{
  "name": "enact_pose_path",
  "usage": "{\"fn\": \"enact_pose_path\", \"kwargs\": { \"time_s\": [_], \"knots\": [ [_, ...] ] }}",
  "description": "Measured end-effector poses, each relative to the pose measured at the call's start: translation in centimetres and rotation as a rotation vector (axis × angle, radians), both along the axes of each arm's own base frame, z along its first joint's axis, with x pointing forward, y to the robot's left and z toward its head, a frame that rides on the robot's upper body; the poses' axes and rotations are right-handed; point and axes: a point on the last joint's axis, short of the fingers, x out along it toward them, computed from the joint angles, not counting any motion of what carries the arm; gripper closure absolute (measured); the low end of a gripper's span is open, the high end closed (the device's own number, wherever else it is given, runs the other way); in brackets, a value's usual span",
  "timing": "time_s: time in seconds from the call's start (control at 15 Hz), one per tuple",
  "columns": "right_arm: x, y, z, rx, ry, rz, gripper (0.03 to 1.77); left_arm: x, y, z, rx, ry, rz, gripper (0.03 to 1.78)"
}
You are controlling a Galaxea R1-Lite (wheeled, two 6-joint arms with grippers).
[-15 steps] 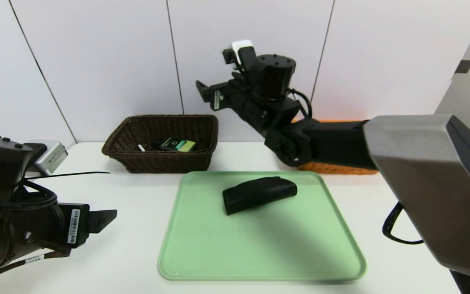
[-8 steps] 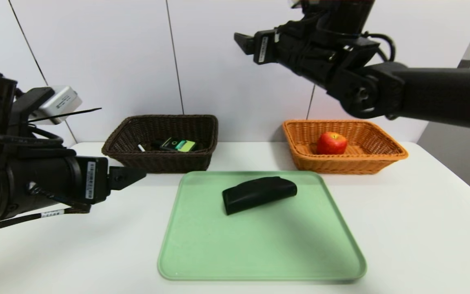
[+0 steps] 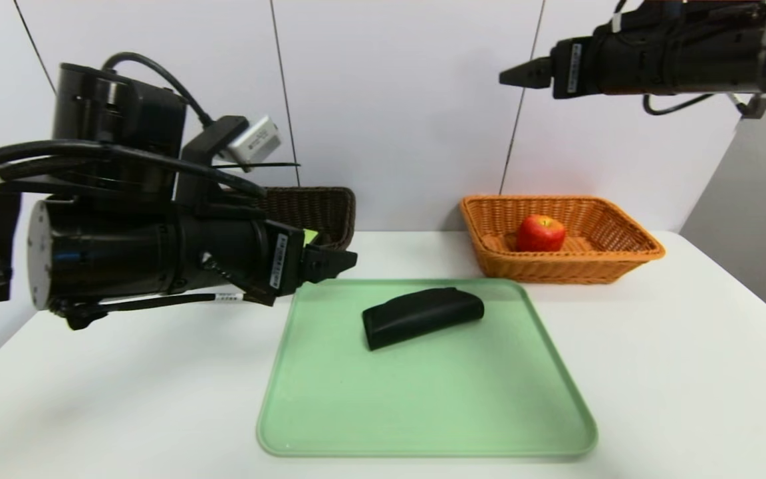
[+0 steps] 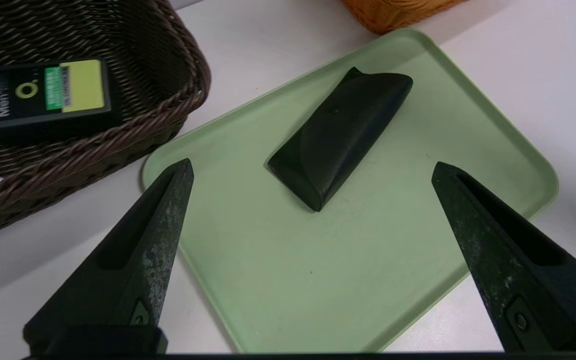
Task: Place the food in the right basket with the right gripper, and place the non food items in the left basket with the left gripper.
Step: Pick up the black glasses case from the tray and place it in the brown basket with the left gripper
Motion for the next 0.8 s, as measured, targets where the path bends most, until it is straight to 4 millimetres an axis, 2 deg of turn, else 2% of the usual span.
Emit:
{"fn": "enact_pose_path", "kwargs": {
  "time_s": [0.2,0.33,0.53,0.8],
  "knots": [
    [-1.1,-4.0,-0.8,-0.041,0.188,-0.098,0.11,1.9,-2.2,-0.8,0.049,0.059,-0.041,0.12],
    [-1.6,-5.6,-1.2,-0.025,0.27,-0.15,0.11,3.0,-4.0,-1.3,0.077,0.079,-0.077,0.12],
    [-2.6,-6.9,-1.3,-0.018,0.34,-0.179,0.11,3.9,-5.8,-2.6,0.143,0.069,-0.16,0.12],
    [-4.6,-7.4,-1.2,-0.026,0.419,-0.173,0.11,4.3,-6.7,-3.7,0.14,0.099,-0.295,0.12]
  ]
}}
